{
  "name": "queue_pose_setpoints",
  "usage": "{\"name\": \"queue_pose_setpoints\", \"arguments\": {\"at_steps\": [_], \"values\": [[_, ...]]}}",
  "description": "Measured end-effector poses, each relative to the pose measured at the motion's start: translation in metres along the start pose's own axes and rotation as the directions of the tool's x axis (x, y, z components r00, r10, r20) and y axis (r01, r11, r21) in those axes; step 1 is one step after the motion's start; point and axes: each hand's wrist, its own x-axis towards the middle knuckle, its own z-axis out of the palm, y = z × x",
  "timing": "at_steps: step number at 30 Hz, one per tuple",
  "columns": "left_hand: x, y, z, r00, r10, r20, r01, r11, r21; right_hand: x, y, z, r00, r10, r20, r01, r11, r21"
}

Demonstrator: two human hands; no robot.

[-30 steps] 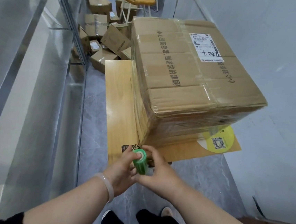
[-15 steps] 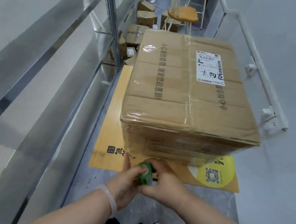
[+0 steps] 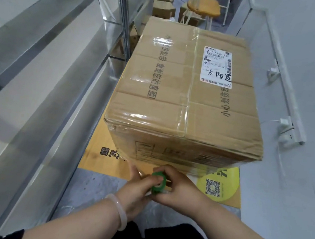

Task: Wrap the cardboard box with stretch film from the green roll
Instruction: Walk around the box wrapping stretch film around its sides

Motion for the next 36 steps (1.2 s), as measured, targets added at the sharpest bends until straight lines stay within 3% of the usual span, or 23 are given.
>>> {"name": "queue_pose_setpoints", "arguments": {"at_steps": [6, 11, 14, 17, 23, 28, 33, 36], "values": [[-0.006, -0.011, 0.012, 0.996, -0.003, -0.086, -0.001, 0.999, -0.039, -0.001, 0.001, -0.020, 0.991, -0.128, 0.043, 0.132, 0.982, -0.134], [0.004, -0.031, 0.048, 0.964, 0.110, -0.241, -0.161, 0.966, -0.203, 0.007, 0.013, -0.047, 0.929, -0.261, 0.262, 0.300, 0.946, -0.122], [0.002, -0.058, 0.074, 0.925, 0.150, -0.349, -0.254, 0.927, -0.275, 0.004, 0.029, -0.063, 0.881, -0.203, 0.427, 0.275, 0.954, -0.115], [-0.004, -0.076, 0.094, 0.914, 0.192, -0.356, -0.308, 0.900, -0.307, -0.001, 0.040, -0.079, 0.828, -0.205, 0.522, 0.332, 0.929, -0.161], [-0.010, -0.099, 0.119, 0.910, 0.100, -0.402, -0.286, 0.853, -0.436, -0.007, 0.062, -0.104, 0.790, -0.247, 0.561, 0.392, 0.907, -0.154], [-0.005, -0.112, 0.132, 0.933, 0.157, -0.325, -0.282, 0.878, -0.386, -0.020, 0.083, -0.116, 0.801, -0.178, 0.571, 0.313, 0.938, -0.147], [-0.004, -0.122, 0.148, 0.937, 0.207, -0.280, -0.291, 0.907, -0.303, -0.033, 0.097, -0.132, 0.806, -0.278, 0.523, 0.433, 0.879, -0.200], [-0.006, -0.125, 0.164, 0.928, 0.161, -0.336, -0.267, 0.916, -0.300, -0.034, 0.104, -0.140, 0.812, -0.241, 0.532, 0.401, 0.892, -0.207]]}}
